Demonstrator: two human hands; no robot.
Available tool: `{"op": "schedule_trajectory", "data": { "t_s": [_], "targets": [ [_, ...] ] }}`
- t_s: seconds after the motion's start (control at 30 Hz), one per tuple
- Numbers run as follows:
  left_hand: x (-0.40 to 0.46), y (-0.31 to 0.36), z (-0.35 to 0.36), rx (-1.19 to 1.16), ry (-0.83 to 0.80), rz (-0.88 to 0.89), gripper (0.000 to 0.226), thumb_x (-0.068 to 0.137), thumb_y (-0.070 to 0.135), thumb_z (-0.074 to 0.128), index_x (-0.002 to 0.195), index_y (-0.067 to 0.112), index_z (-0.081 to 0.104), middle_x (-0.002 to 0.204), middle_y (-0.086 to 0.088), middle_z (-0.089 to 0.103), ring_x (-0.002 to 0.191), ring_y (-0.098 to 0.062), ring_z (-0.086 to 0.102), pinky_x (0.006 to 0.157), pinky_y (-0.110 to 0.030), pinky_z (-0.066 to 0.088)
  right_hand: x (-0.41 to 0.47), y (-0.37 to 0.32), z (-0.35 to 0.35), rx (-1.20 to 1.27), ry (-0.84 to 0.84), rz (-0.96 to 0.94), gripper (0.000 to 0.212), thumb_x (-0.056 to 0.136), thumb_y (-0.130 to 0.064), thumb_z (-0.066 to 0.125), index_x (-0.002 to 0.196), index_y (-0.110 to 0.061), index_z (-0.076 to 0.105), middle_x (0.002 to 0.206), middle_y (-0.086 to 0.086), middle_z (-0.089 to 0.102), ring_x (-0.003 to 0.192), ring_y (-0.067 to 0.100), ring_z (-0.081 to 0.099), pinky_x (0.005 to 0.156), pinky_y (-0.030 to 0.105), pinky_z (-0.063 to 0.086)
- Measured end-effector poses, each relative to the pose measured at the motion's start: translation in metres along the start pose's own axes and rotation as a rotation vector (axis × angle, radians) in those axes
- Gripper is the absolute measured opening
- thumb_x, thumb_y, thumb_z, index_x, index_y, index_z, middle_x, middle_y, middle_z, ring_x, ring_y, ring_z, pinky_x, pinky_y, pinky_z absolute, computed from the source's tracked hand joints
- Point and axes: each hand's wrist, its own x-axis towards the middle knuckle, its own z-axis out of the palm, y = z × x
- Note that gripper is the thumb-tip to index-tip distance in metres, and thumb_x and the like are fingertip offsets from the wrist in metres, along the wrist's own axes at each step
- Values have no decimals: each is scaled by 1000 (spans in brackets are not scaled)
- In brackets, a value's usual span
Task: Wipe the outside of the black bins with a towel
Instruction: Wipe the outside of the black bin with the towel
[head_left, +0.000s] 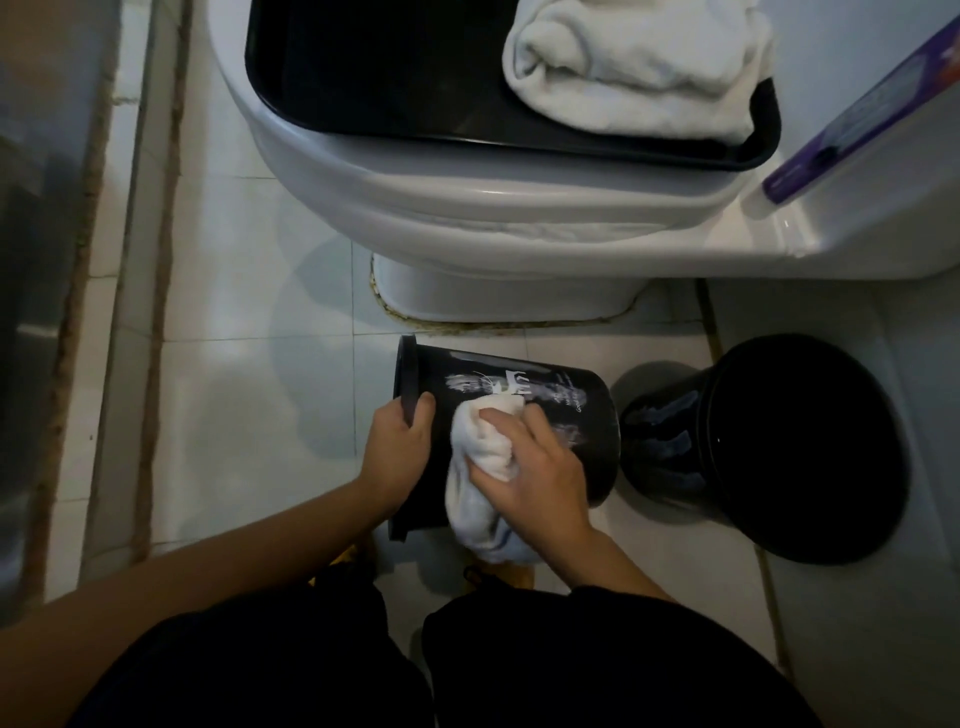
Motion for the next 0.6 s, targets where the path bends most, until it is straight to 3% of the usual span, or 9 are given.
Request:
{"op": "schedule_trajectory", "data": {
  "t_s": [0.1, 0.2, 0.33, 0.4, 0.47, 0.53, 0.6],
  "targets": [
    [2, -3, -1, -2, -7, 10, 36, 100, 25, 48, 78, 2, 64, 71, -11, 68, 66, -18, 67, 62, -34, 54, 7, -12, 18, -82, -34, -127, 52, 76, -46, 68, 123, -25, 59, 105, 2, 51, 88, 20, 59, 67, 30, 54],
    [5, -2, 0, 6, 15, 20, 35, 99, 27, 48, 82, 1, 66, 76, -13, 70, 71, -23, 69, 65, -37, 56, 9, -7, 21, -141, -17, -137, 51, 78, -46, 68, 123, -24, 61, 105, 4, 53, 91, 21, 60, 68, 30, 53],
    [5, -2, 2, 22, 47, 22, 34, 99, 26, 49, 83, 2, 65, 79, -16, 69, 73, -26, 67, 66, -39, 56, 9, 10, 10, -133, 31, 106, 49, 82, -53, 54, 122, -25, 59, 114, 3, 55, 93, 23, 61, 67, 23, 42],
    [4, -2, 3, 23, 43, 13, 28, 100, 28, 48, 82, 12, 63, 81, -9, 69, 73, -16, 67, 67, -33, 56, 9, 17, 6, -105, 64, 287, 47, 84, -49, 62, 123, -23, 59, 117, 5, 55, 97, 25, 62, 70, 23, 37],
    [4, -2, 4, 25, 58, 20, 26, 100, 28, 47, 82, 15, 62, 81, -5, 68, 74, -12, 66, 66, -27, 55, 9, 15, 4, -116, 76, 371, 48, 84, -45, 66, 125, -22, 58, 121, 6, 54, 103, 27, 61, 74, 27, 42],
    [6, -2, 4, 29, 58, 30, 29, 100, 27, 47, 81, 12, 63, 78, -6, 68, 73, -15, 66, 64, -28, 54, 12, 2, 8, -108, 66, 258, 48, 84, -43, 66, 126, -24, 56, 121, 5, 53, 102, 25, 59, 76, 33, 50],
    [8, -4, 1, 14, 41, 33, 33, 100, 26, 47, 79, 6, 64, 74, -11, 68, 70, -22, 67, 63, -34, 54, 12, -17, 17, -81, -10, 26, 47, 82, -40, 68, 124, -24, 57, 112, 5, 54, 95, 23, 59, 72, 35, 55]
  ]
}}
